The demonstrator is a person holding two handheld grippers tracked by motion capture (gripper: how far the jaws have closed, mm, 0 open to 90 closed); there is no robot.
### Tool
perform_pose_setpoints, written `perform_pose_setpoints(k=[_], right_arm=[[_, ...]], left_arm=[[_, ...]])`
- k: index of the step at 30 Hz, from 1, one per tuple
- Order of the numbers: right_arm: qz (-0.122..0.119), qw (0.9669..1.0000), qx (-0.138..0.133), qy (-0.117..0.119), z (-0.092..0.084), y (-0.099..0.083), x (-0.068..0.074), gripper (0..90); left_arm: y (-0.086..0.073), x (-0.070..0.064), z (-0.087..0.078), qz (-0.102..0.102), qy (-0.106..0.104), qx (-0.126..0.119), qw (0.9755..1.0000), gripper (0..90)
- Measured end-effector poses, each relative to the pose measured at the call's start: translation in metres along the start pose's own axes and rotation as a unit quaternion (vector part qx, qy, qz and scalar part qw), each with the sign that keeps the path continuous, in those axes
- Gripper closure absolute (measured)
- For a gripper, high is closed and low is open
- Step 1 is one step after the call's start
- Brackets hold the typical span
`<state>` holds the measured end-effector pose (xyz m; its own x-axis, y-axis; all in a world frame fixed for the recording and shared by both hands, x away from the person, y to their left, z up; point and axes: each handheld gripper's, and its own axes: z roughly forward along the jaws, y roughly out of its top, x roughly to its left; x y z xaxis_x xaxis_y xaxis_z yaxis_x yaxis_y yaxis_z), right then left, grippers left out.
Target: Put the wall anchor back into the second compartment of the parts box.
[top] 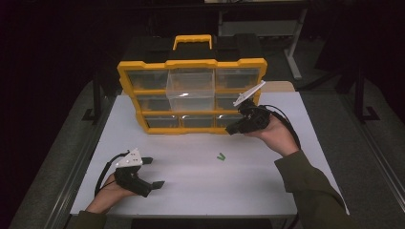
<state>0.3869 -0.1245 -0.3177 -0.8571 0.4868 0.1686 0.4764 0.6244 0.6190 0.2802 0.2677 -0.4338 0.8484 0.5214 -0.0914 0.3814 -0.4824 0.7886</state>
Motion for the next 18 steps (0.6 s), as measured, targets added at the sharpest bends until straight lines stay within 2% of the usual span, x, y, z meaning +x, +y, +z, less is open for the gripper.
perform_pose_setpoints(k=[4,5,6,18], right_arm=[[-0.002,1.0000,-0.005,0.002,-0.010,0.008,0.000,84.3],[-0.006,1.0000,-0.008,0.002,-0.013,0.010,0.000,84.3],[-0.019,0.9998,-0.010,-0.001,-0.015,0.012,-0.002,84.3],[-0.022,0.9995,-0.022,-0.001,-0.044,0.037,0.004,84.3]], left_arm=[[0.000,0.000,0.000,-0.003,-0.002,-0.002,1.0000,0.6],[0.000,0.000,0.000,-0.003,-0.003,-0.002,1.0000,0.6],[0.000,0.000,0.000,-0.003,-0.003,-0.001,1.0000,0.6],[0.000,0.000,0.000,-0.004,-0.006,0.001,1.0000,0.6]])
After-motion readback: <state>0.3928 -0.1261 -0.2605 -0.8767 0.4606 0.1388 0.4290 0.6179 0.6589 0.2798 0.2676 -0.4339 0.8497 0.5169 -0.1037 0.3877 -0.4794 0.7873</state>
